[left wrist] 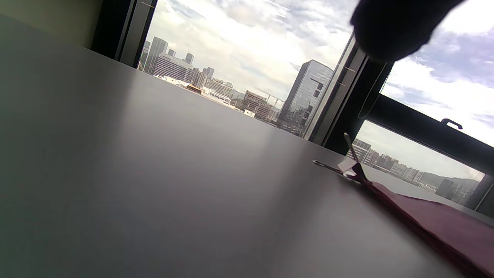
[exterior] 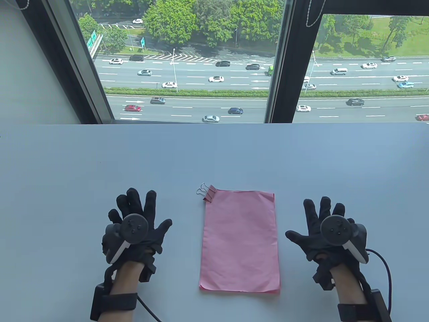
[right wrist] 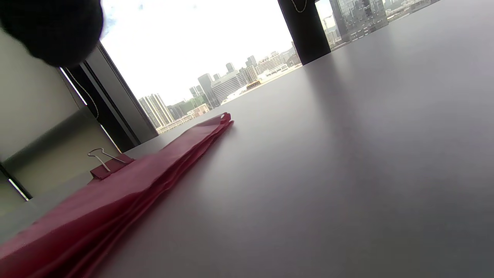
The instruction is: Clip paper with binder clip (Left hand to clip)
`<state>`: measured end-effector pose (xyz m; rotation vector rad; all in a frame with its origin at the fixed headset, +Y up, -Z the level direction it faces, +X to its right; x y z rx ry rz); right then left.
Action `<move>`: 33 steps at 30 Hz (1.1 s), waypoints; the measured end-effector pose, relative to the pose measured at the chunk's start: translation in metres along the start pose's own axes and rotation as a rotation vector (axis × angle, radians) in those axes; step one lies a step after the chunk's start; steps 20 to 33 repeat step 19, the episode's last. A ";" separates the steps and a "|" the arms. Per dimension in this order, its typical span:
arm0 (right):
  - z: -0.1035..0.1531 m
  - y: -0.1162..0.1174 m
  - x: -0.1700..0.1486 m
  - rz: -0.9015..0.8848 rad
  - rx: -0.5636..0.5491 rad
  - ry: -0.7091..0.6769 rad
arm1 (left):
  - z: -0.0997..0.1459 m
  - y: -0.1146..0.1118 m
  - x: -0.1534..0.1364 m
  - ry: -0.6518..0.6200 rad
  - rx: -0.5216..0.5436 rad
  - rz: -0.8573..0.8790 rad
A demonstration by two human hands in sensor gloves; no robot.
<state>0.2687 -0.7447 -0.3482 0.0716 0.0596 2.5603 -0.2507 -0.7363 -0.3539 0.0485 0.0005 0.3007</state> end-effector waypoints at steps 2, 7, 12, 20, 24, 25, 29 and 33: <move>-0.001 0.001 0.000 -0.003 0.004 -0.003 | 0.000 0.000 0.000 0.002 -0.006 -0.002; 0.000 0.003 0.002 0.006 0.024 -0.001 | 0.001 0.000 0.001 0.002 -0.007 0.002; 0.000 0.004 0.002 0.000 0.027 -0.006 | 0.002 0.000 0.003 -0.009 0.000 0.001; 0.000 0.005 0.003 -0.009 0.037 -0.010 | 0.001 -0.001 0.004 -0.018 0.000 0.001; 0.000 0.005 0.003 -0.009 0.037 -0.010 | 0.001 -0.001 0.004 -0.018 0.000 0.001; 0.000 0.005 0.003 -0.009 0.037 -0.010 | 0.001 -0.001 0.004 -0.018 0.000 0.001; 0.000 0.005 0.003 -0.009 0.037 -0.010 | 0.001 -0.001 0.004 -0.018 0.000 0.001; 0.000 0.005 0.003 -0.009 0.037 -0.010 | 0.001 -0.001 0.004 -0.018 0.000 0.001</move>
Point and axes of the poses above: the tracker on the back of each hand, its own x axis roughly to the thumb side, its own z axis roughly from the fingertips to the wrist, y = z × x, the point moved 3 cm from there along -z, roughly from the wrist to the fingertips, and after that the axes turned 5 degrees about -z, right-handed, at the moved point
